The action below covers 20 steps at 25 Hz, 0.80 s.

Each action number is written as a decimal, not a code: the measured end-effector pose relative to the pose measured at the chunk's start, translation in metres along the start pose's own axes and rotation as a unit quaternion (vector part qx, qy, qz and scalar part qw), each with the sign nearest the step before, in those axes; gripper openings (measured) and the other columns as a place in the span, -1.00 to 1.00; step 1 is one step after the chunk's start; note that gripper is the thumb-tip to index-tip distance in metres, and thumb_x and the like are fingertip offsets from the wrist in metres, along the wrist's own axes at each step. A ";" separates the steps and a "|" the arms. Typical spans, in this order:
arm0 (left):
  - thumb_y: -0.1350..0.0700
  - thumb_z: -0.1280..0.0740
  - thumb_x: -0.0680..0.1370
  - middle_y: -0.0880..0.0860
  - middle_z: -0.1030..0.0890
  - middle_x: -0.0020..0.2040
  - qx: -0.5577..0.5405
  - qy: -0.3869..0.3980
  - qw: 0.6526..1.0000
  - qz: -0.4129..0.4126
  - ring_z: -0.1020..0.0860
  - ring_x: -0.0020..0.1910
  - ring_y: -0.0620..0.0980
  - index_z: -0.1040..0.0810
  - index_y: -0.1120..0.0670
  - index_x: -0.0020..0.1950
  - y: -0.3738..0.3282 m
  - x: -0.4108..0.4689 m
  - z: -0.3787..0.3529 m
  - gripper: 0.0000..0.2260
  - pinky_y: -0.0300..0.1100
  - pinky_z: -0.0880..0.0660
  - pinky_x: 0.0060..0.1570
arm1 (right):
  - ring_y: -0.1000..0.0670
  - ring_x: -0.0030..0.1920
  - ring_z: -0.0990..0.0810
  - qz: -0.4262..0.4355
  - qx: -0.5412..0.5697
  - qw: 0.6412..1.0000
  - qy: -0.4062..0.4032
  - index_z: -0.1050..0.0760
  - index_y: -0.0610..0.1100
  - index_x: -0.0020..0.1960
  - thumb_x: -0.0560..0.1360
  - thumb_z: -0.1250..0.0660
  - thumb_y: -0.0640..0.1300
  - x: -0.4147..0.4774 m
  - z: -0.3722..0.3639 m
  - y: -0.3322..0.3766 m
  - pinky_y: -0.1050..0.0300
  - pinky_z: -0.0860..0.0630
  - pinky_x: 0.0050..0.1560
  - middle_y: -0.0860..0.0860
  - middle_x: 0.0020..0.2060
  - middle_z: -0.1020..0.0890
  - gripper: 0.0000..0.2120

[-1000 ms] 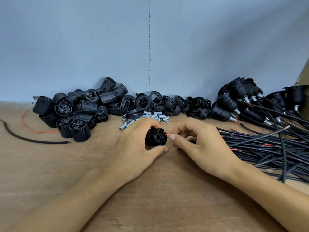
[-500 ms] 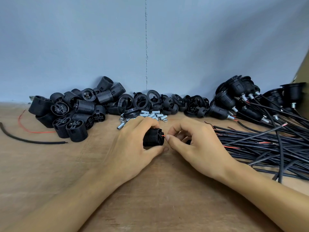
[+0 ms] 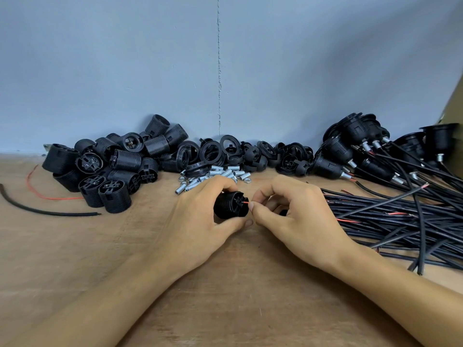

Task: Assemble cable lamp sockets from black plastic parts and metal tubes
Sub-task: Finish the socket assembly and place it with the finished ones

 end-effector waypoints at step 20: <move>-0.27 -0.41 0.34 -0.23 -0.53 -0.11 0.062 0.007 0.997 -0.048 -0.47 -0.08 -0.20 -0.53 -0.15 0.01 -0.002 0.000 -0.003 -0.66 -0.39 -0.36 -0.07 | 0.12 -0.23 -0.50 0.090 -0.081 0.992 0.025 -0.55 -0.02 -0.12 0.52 -0.40 -0.11 -0.004 -0.007 0.002 0.29 -0.42 -0.16 0.15 -0.17 -0.54 -0.94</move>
Point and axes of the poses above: each hand's wrist, its own x-axis towards the middle knuckle, its own z-axis out of the back of the hand, y = z × x, the point moved 4 cm from there along x, towards the middle knuckle
